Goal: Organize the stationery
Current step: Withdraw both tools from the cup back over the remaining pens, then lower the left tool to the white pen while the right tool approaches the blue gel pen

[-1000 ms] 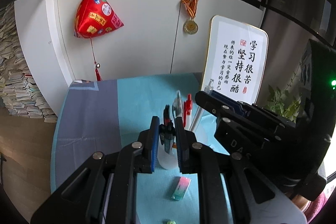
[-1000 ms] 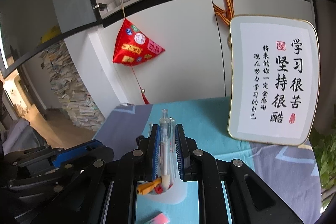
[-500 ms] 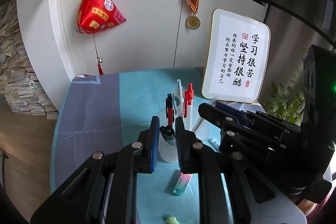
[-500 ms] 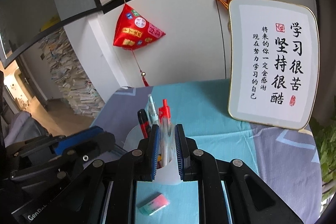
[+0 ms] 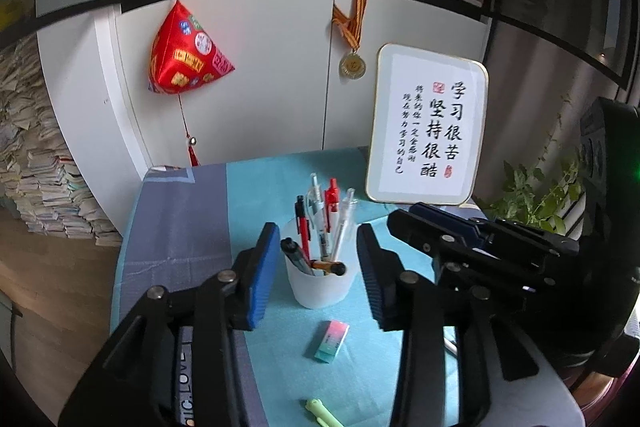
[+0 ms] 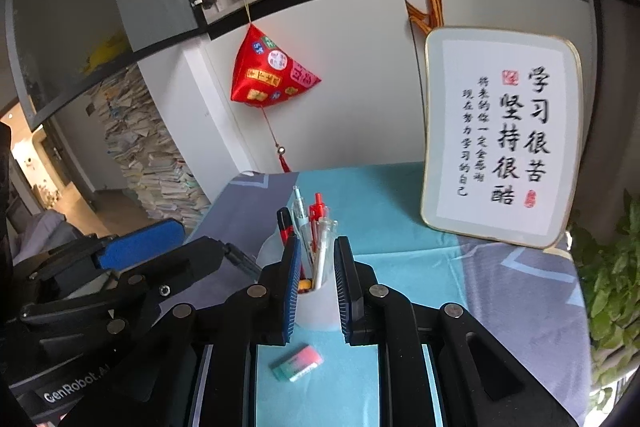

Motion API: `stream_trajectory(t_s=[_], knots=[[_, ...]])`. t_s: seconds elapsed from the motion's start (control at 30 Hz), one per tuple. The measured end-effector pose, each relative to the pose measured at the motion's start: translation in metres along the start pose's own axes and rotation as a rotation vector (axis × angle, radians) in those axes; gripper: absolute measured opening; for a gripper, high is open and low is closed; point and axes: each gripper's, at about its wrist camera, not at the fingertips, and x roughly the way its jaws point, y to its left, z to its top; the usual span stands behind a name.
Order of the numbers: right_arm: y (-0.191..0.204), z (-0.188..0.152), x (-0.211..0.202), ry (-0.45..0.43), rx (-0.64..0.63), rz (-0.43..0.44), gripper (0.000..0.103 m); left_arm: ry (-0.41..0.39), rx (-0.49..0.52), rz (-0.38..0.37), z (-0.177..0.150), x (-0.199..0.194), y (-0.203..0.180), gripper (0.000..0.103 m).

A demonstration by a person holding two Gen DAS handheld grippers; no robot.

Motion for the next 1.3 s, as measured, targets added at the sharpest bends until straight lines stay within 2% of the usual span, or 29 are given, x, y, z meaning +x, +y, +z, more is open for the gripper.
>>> stream_trajectory(t_s=[0.33, 0.5, 0.63, 0.97, 1.3], knots=[[-0.024, -0.014, -0.052, -0.012, 0.006, -0.061, 0.017, -0.044, 0.024, -0.011, -0.008, -0.035, -0.025, 0.043], [-0.043, -0.034, -0.068, 0.025, 0.013, -0.097, 0.016, -0.022, 0.034, -0.022, -0.024, -0.041, -0.039, 0.046], [-0.059, -0.053, -0.071, 0.069, 0.021, -0.122, 0.016, 0.033, 0.041, -0.037, -0.042, -0.032, -0.053, 0.046], [-0.093, -0.117, -0.067, 0.227, 0.059, -0.114, 0.017, 0.208, 0.041, -0.055, -0.083, 0.016, -0.088, 0.046], [-0.1, -0.15, -0.058, 0.298, 0.045, -0.093, 0.017, 0.313, 0.036, -0.044, -0.102, 0.054, -0.114, 0.046]])
